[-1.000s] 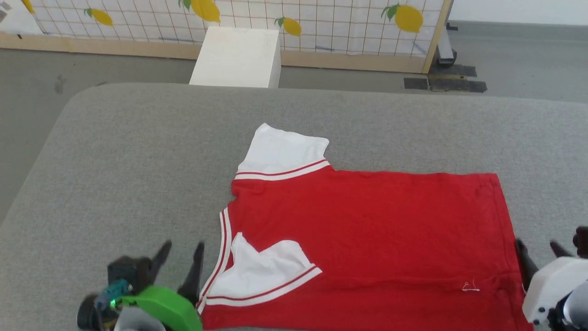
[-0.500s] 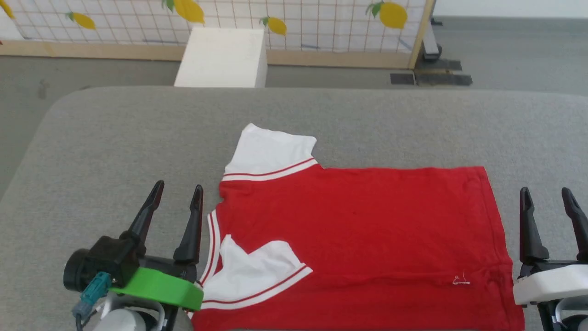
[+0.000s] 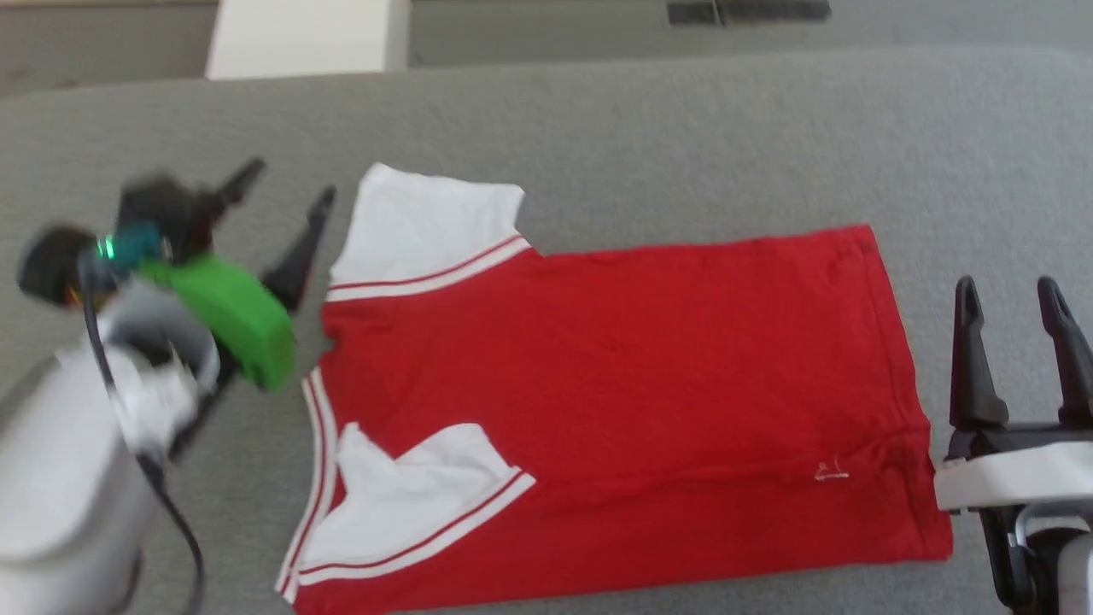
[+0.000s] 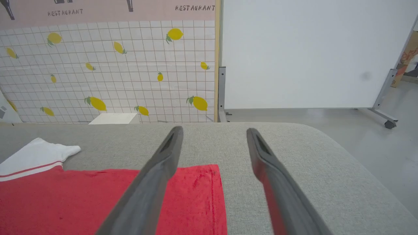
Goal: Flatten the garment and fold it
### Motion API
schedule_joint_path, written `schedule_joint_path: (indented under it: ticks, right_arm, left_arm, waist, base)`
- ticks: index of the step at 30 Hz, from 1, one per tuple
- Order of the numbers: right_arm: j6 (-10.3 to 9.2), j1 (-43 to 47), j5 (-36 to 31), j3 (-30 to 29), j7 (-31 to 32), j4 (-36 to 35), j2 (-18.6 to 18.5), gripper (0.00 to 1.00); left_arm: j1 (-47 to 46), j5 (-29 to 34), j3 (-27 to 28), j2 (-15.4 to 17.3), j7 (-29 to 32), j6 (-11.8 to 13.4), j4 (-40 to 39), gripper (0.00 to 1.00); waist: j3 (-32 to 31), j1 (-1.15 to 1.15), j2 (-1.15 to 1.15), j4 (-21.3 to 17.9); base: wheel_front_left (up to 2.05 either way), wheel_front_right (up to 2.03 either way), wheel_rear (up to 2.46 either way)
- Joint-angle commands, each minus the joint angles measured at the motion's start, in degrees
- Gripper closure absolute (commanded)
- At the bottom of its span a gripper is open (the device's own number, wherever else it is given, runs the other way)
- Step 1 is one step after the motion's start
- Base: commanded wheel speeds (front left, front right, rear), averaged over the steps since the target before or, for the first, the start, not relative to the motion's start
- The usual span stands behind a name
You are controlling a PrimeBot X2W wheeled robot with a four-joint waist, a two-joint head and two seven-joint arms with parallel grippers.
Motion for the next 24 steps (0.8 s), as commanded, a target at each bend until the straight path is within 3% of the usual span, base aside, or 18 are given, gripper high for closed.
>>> schedule_joint_path:
  ticks: [1,6,14,24]
  right_arm:
    - [-0.09,-1.29,0.62,0.5,0.13,-0.44,0.18,0.0]
    - [-0.09,-3.16,2.25,1.75,-0.34,0.13,0.3,0.0]
    - [-0.09,-4.53,4.58,3.25,-2.07,2.85,0.32,0.0]
    - [-0.09,-5.62,5.72,4.22,-3.15,5.19,0.33,0.0]
  left_arm:
    - [-3.67,-0.92,-0.78,0.79,3.63,-1.33,2.15,0.0]
    - [-15.54,-3.27,-4.17,3.04,17.42,-4.38,11.33,0.0]
    - [-26.32,-9.69,-8.18,4.83,32.58,-5.24,21.31,0.0]
    - [-31.37,-10.9,-11.4,6.74,41.21,-5.28,27.05,0.0]
  waist:
    - [6.68,0.0,0.0,-5.54]
    - [10.81,0.0,0.0,-8.81]
    - [14.44,0.0,0.0,-12.14]
    - [17.15,0.0,0.0,-13.56]
  base:
    - [0.0,0.0,0.0]
    - [0.0,0.0,0.0]
    - [0.0,0.0,0.0]
    - [0.0,0.0,0.0]
